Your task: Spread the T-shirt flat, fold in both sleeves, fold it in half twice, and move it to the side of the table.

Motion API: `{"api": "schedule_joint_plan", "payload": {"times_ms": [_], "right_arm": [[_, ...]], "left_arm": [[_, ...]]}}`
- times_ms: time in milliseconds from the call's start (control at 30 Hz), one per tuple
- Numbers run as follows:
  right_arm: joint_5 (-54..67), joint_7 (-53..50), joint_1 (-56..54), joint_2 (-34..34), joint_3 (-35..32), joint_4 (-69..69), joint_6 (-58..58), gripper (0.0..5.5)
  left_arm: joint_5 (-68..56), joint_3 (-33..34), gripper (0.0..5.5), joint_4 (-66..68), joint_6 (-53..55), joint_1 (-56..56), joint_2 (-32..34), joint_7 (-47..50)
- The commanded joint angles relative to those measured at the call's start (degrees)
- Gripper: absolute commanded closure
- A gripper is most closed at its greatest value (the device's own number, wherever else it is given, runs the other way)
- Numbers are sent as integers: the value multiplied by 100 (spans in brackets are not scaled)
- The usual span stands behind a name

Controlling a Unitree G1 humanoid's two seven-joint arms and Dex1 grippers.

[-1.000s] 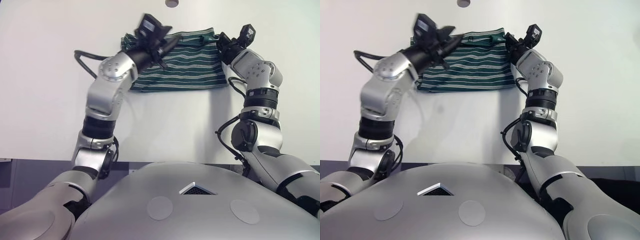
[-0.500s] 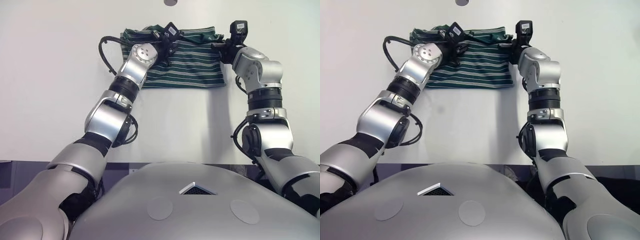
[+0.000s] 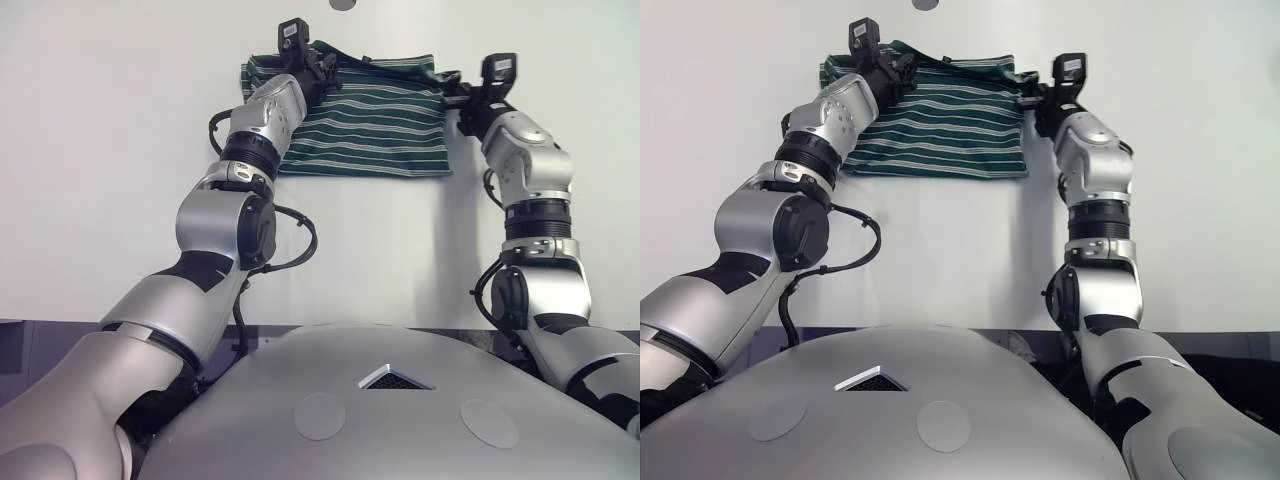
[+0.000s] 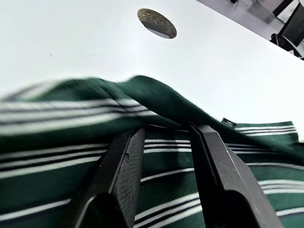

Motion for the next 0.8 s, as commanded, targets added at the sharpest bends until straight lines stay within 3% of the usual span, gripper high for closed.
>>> {"api": "schedule_joint_plan", "payload": {"times_ms": [33,300,400,533,600,667,800], "right_arm": [[1138,-241,-528,112,-1298,329,529,550],[1192,470,-181,286,-760,-578,364,389],[559,1257,402,6,865,-2434,180,366],[-521,687,283,191,2693,-3817,649,366],[-1046,135,-51,1030,3676,-3343,1127,366],[-1463,-161,-232,1718,4234,-2381,1095,366],[-1799,-248,-547,2589,4435,-43,515,366]], "left_arm": [[224,-66,384,68,-79,698,142,193],[69,-176,381,-1001,-11,1099,-134,135],[-319,-276,381,-4051,-425,1588,-399,124],[-1023,-37,381,-7137,-204,1424,-174,340],[-1006,391,381,-7740,-160,937,246,749],[-865,507,381,-7900,-80,656,549,899],[-916,375,381,-7919,86,616,622,987]]}}
